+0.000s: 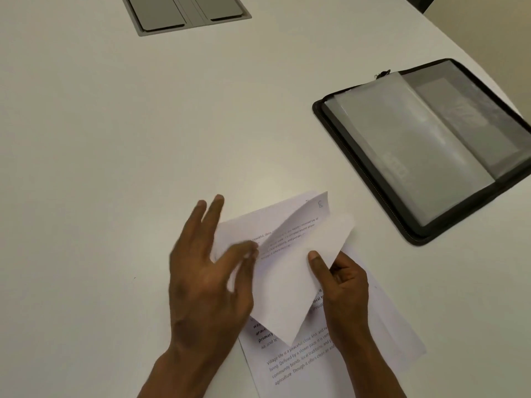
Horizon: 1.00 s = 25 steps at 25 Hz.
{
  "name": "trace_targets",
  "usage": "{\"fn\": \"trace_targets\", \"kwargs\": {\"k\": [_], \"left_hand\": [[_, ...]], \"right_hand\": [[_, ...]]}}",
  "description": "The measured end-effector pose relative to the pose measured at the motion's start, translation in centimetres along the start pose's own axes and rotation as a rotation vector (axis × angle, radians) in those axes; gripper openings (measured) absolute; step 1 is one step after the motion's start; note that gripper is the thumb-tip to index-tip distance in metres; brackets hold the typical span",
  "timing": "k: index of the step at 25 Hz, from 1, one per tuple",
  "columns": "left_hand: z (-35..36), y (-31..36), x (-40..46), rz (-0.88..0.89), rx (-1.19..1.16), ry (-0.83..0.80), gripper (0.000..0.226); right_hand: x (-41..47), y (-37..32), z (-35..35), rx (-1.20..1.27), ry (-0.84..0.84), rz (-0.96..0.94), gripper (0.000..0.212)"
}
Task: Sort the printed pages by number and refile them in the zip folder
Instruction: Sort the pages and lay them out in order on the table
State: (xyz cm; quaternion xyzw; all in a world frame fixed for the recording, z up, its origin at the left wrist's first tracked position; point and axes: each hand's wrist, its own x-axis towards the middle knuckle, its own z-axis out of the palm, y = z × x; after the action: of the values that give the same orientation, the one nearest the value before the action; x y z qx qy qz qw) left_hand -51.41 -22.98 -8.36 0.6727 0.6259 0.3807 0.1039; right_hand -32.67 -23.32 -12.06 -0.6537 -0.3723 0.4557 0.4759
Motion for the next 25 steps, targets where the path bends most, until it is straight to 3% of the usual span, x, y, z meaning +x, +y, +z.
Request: {"fn": "trace_targets", "kwargs": {"k": [3, 5, 6, 8, 9, 11, 12, 15, 19, 22, 25], "left_hand": [[0.2, 1.7, -2.6, 0.176, -0.121, -0.072, 0.027], [1.0, 1.7, -4.7, 0.226, -0.208, -0.183, 0.012], [1.3, 1.6, -5.4, 0.227, -0.228, -0.246, 0.014], [1.6, 1.4, -6.2, 0.216, -0.238, -0.341, 0.017], [1.7, 1.3, -6.2, 0.216, -0.240, -0.359, 0.016], [1.7, 0.8, -5.8, 0.244, -0.229, -0.367, 0.015], [1.7, 0.5, -5.4, 0.254, -0.220, -0.371, 0.016], [1.5, 0.1, -5.1, 0.237, -0.231, -0.416, 0.020], [1.1, 1.1, -5.4, 0.202, -0.248, -0.414, 0.021], [1.1, 0.3, -3.6, -0.014, -0.286, -0.199, 0.024], [1.6, -2.6, -0.9, -0.209, 0.033, -0.161, 0.044]], "right_hand": [[0.1, 0.5, -0.2, 0.025, 0.054, 0.154, 0.059], [0.1, 0.5, -0.4, 0.093, 0.050, 0.182, 0.079], [0.1, 0.4, -0.4, 0.146, 0.020, 0.156, 0.072], [0.2, -0.2, -0.6, 0.184, -0.007, 0.105, 0.023], [0.3, -0.3, -0.6, 0.176, -0.015, 0.084, 0.017], [0.2, -0.2, -0.8, 0.112, -0.027, 0.039, 0.039], [0.2, -0.2, -0.9, 0.097, -0.016, 0.024, 0.040], [0.1, -0.5, -0.5, 0.110, 0.010, 0.024, 0.013], [0.2, -0.5, -0.3, 0.040, 0.005, 0.057, 0.024], [0.2, -0.4, -0.3, 0.040, 0.025, 0.071, 0.018], [0.2, 0.1, -0.3, 0.028, 0.058, 0.101, 0.016]]}}
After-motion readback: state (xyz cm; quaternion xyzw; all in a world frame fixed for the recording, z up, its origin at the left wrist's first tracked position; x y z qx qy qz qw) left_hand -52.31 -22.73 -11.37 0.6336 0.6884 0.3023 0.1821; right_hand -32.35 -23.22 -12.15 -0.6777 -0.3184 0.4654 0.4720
